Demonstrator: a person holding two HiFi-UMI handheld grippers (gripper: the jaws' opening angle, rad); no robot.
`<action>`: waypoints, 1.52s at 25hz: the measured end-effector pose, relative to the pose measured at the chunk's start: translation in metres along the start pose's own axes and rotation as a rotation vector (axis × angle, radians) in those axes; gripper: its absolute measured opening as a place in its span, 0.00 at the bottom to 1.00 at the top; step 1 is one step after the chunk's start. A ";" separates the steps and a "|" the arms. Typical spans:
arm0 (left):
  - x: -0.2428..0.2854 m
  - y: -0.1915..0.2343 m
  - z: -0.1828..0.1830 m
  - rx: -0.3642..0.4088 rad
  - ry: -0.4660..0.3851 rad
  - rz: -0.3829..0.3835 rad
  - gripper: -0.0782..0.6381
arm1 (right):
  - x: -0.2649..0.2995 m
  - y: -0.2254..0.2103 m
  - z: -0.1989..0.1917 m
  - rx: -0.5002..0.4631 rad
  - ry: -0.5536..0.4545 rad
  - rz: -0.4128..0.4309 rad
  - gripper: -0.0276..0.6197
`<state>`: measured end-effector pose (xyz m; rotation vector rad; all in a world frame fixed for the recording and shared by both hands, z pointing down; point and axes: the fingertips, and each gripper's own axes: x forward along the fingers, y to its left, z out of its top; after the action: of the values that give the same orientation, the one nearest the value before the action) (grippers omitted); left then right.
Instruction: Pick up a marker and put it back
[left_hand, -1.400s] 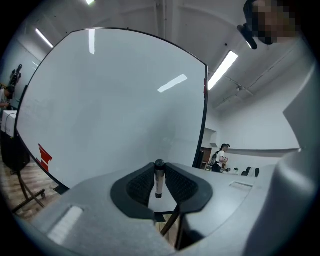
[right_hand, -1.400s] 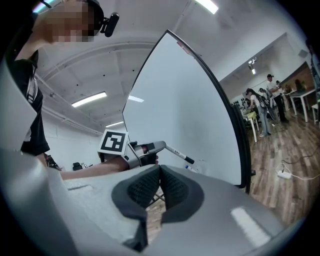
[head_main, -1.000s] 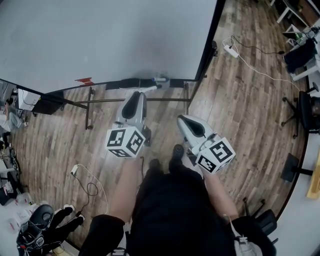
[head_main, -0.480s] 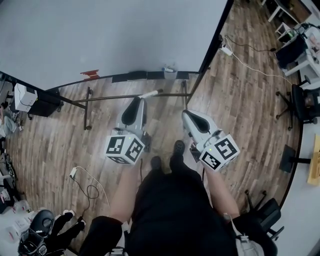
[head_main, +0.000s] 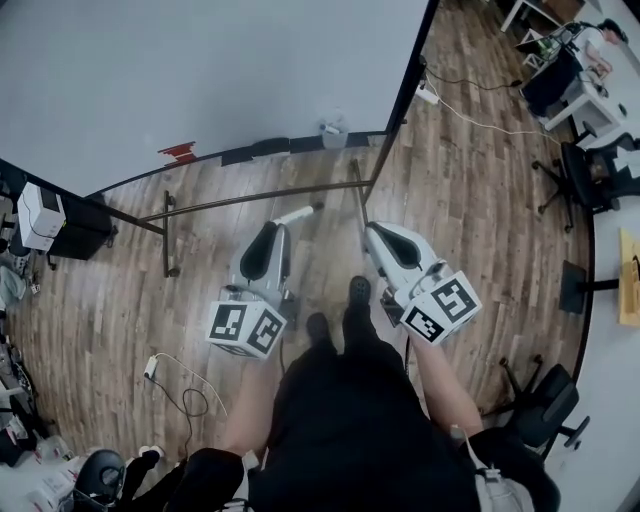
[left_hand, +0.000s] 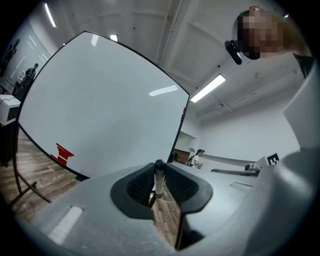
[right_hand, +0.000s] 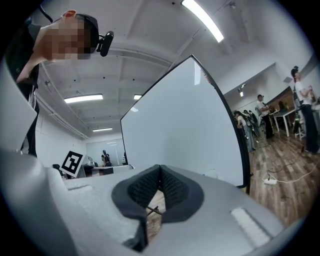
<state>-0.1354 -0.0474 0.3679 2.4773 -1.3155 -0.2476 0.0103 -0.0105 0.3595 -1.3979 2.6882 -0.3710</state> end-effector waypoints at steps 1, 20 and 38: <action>-0.005 0.001 -0.002 -0.002 0.004 -0.008 0.21 | -0.002 0.004 -0.001 0.000 -0.003 -0.012 0.05; -0.038 -0.003 -0.002 0.005 0.021 -0.080 0.21 | -0.027 0.024 -0.015 -0.026 -0.008 -0.128 0.05; 0.002 -0.017 -0.021 -0.015 0.070 -0.124 0.21 | -0.031 -0.009 -0.019 -0.021 0.023 -0.188 0.05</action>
<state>-0.1151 -0.0360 0.3815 2.5345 -1.1297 -0.1975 0.0313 0.0132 0.3788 -1.6676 2.5924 -0.3756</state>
